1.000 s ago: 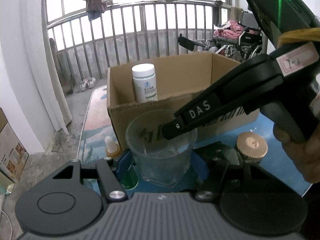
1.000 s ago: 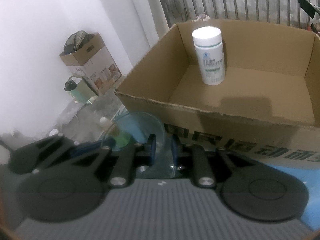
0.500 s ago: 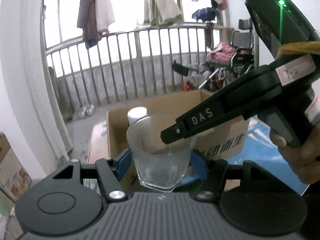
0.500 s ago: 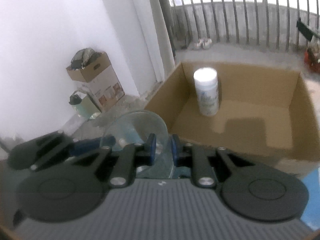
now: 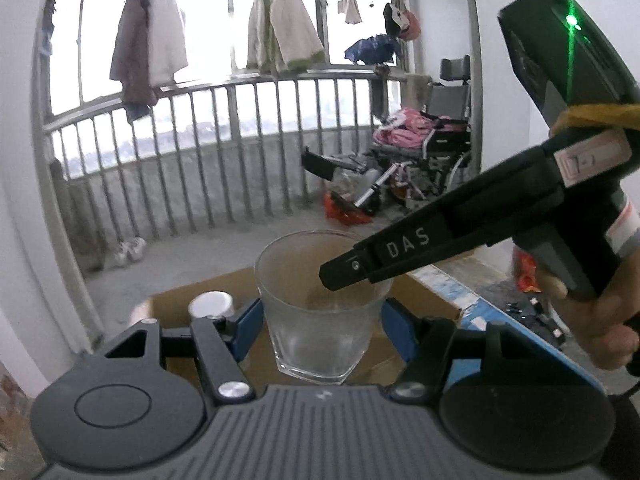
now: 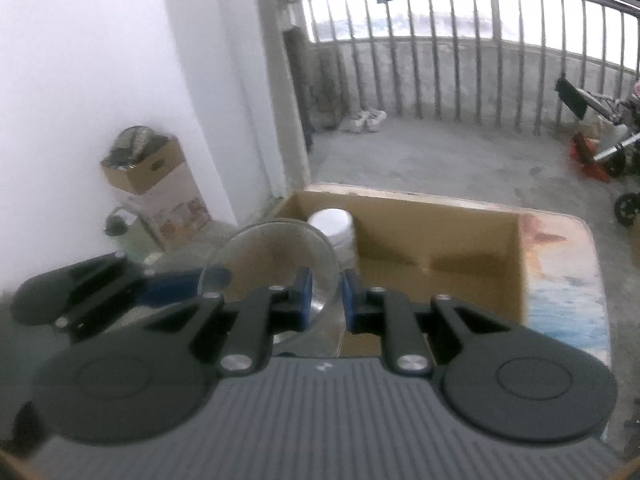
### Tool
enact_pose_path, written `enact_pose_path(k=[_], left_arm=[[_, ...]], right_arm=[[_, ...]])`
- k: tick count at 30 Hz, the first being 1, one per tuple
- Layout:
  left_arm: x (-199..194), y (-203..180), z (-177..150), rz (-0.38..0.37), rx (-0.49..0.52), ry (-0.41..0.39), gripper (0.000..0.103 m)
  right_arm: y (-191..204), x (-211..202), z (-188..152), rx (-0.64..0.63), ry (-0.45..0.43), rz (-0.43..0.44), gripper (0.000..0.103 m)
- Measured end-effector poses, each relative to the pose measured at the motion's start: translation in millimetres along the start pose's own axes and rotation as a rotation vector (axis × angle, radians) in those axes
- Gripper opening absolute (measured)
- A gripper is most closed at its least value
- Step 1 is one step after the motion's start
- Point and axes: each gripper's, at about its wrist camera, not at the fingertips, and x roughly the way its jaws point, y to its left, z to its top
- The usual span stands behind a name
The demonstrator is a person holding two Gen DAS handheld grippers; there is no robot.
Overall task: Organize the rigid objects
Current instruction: 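Carry the glass cup into the box and release it with the right tool, then move the right tool back to the dark green round jar and grasp it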
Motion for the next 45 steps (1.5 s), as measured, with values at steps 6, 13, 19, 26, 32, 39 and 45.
enact_pose_path(k=[6,13,19,26,32,39,45], left_arm=[[55,2,6,-0.073,-0.043,0.078,0.067],[107,7,-2,-0.145,-0.095,0.184,0.067],[134,16,-18,-0.190,-0.147,0.283,0.067],[152,28,-33,-0.252,-0.220,0.369,0.066],[148,23,-35,-0.236,-0.180,0.370,0.067],[126,18,-18,-0.201,-0.150,0.283,0.090],[85,20,-5,-0.184,-0.142,0.224,0.094]], right_arm=[[-49,26,3,0.028,0.046,-0.052,0.015],[-94,69,-5,0.047,0.143,-0.079,0.015],[-108,104,-15,0.015,0.244,-0.088,0.014],[-107,114,-20,-0.045,0.293,-0.111,0.014],[-108,113,-15,-0.054,0.277,-0.107,0.015],[-104,99,-12,-0.042,0.247,-0.111,0.016],[-97,62,-11,0.002,0.176,-0.102,0.019]])
